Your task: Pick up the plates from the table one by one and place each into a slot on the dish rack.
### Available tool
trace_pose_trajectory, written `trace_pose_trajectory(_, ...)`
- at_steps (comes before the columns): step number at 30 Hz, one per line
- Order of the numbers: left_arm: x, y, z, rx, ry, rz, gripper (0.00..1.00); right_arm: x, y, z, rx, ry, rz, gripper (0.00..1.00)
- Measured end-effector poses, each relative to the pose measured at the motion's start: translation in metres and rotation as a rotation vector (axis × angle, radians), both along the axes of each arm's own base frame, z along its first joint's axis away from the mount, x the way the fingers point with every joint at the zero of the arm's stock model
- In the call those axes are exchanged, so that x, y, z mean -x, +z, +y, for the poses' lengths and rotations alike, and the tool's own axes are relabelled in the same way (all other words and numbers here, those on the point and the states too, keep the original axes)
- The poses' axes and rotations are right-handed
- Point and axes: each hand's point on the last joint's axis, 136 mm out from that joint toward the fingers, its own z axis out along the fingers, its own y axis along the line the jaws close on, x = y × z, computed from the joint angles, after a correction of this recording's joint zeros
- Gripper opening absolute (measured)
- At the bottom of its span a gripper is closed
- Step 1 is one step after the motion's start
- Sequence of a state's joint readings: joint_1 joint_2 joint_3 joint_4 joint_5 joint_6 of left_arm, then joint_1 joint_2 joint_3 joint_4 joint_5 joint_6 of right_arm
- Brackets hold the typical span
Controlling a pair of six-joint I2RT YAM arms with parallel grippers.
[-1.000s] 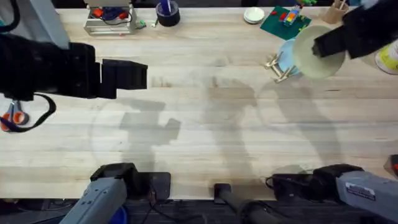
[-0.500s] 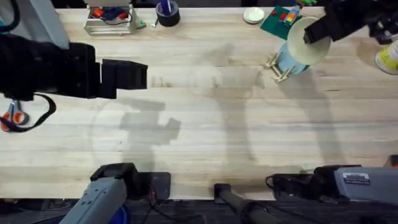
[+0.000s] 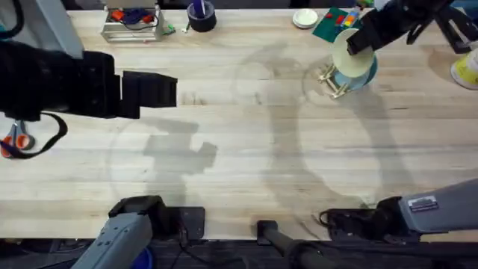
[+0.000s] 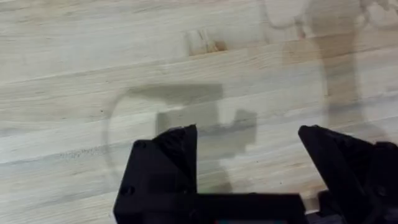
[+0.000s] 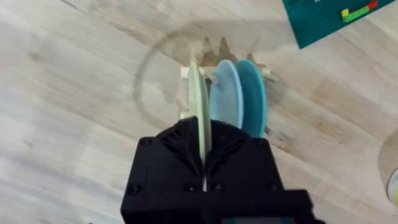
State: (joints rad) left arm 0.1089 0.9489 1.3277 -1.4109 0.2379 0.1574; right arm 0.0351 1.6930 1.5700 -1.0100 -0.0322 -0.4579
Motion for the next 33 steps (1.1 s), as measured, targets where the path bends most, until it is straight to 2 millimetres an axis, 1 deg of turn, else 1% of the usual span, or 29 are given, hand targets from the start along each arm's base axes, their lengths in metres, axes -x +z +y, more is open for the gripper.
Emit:
trace_pose_trajectory(11, 0.000, 0.000, 0.000, 0.000, 0.000, 0.000, 0.995, -0.003, 0.000, -0.016, 0.004, -0.029, -0.007, 0.030)
trace_pose_trajectory(19, 0.000, 0.000, 0.000, 0.000, 0.000, 0.000, 0.995, -0.003, -0.001, -0.018, 0.010, -0.012, -0.006, 0.030)
trace_pose_trajectory(27, 0.000, 0.000, 0.000, 0.000, 0.000, 0.000, 0.995, -0.006, -0.019, -0.018, 0.010, -0.007, 0.043, 0.030)
trace_pose_trajectory(33, 0.000, 0.000, 0.000, 0.000, 0.000, 0.000, 0.995, -0.007, -0.024, -0.016, 0.004, -0.004, 0.055, 0.030)
